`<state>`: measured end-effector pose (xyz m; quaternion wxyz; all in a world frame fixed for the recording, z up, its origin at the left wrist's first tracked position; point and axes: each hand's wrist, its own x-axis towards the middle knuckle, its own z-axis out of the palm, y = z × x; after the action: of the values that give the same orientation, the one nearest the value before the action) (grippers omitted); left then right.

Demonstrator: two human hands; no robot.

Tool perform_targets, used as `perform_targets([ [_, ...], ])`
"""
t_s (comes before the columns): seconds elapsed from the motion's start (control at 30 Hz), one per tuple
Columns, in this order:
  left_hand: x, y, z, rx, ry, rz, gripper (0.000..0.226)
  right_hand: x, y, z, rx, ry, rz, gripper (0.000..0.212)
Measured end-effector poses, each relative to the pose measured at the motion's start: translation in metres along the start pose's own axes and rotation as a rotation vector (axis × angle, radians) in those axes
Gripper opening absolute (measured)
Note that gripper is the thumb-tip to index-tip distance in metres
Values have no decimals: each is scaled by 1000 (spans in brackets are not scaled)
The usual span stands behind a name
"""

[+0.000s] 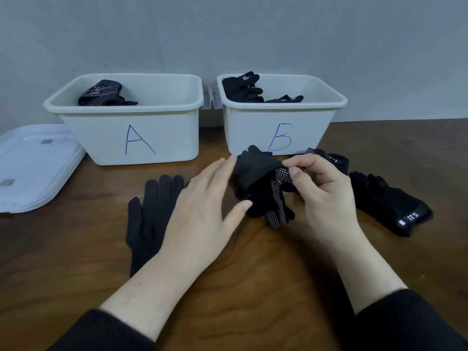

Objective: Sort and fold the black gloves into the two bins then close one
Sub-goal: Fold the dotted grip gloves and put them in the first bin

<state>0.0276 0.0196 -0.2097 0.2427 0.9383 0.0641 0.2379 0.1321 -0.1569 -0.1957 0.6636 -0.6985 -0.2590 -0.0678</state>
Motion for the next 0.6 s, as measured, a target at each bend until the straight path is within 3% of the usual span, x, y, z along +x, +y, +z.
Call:
perform_targets([
  [0.07,10,8,8,4,20,60,70,-2,-2,2,-26,-52,-5,25],
  [0.13,22,15,15,-9,80,105,45,-4,-4,3,-33,-64,-9,25],
  [0.23,38,24,9,-277,88,-30,18,-2,-4,0,-46,9,11,20],
  [0.33,55,23,-7,-574,4,-292,17,4,0,-6,-81,151,54,15],
  [0.43,62,18,-22,-763,-7,-423,21,6,1,-9,-73,246,69,20],
  [0.6,68,19,-50,-721,-34,-513,26,-3,-5,-5,-111,165,6,17],
])
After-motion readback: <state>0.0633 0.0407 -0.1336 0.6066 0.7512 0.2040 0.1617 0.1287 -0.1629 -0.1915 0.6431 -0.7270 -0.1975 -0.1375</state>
